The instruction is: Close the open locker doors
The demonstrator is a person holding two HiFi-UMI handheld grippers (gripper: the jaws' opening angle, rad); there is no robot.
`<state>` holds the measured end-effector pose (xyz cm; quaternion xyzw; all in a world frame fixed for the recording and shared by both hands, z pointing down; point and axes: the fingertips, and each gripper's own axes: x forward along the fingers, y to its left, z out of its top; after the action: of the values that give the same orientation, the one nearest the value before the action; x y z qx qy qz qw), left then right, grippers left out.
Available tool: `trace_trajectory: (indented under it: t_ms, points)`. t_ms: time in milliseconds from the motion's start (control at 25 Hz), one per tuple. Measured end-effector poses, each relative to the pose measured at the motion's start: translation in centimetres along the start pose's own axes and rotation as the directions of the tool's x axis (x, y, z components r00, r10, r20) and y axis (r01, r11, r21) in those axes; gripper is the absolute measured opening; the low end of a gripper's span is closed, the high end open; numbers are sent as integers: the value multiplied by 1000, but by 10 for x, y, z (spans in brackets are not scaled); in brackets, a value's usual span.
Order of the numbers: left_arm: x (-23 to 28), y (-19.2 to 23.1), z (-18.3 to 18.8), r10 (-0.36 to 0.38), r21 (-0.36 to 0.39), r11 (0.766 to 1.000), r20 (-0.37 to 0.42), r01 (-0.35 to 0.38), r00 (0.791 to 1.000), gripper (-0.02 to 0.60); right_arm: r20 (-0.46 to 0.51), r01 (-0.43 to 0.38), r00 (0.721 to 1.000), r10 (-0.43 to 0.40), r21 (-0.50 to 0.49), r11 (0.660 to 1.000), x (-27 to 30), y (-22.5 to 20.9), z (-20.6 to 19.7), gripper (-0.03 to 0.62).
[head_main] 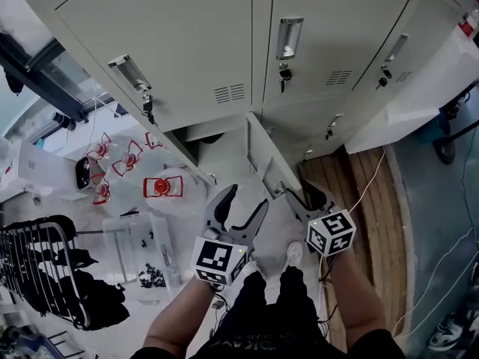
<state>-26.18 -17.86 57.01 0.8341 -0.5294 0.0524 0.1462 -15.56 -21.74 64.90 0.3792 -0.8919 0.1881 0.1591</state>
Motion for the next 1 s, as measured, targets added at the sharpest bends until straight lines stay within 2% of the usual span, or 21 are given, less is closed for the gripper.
trace_trajectory:
  t_ms: [200,280,360,520,680,1000]
  points:
    - [9,-13,-15,5,-14,1000,-24,-5,1000,287,-38,-5,999,3,-44,999,4,-4,-13,154]
    - [12,-16,-19,9,-18,1000,-31,-9,999,287,-36,-9,999,7,-60,998,5,-4,-15,120]
    - [16,-18,-24,13,-26,1000,-38,-14,999,287,-27,-7,1000,5,-89,996,5,-2,-15,114]
    - [22,-17,-32,22,-37,999,-41,-24,999,286,-15,-26,1000,24,-146,989,8,8,-17,110]
    - [23,-15,-41,34,-60,998,-41,-36,999,285,-13,-62,998,60,-164,985,11,24,-19,112]
    - [18,-10,-48,49,-101,994,-24,-52,998,285,-49,-146,989,138,-238,960,20,56,-26,117]
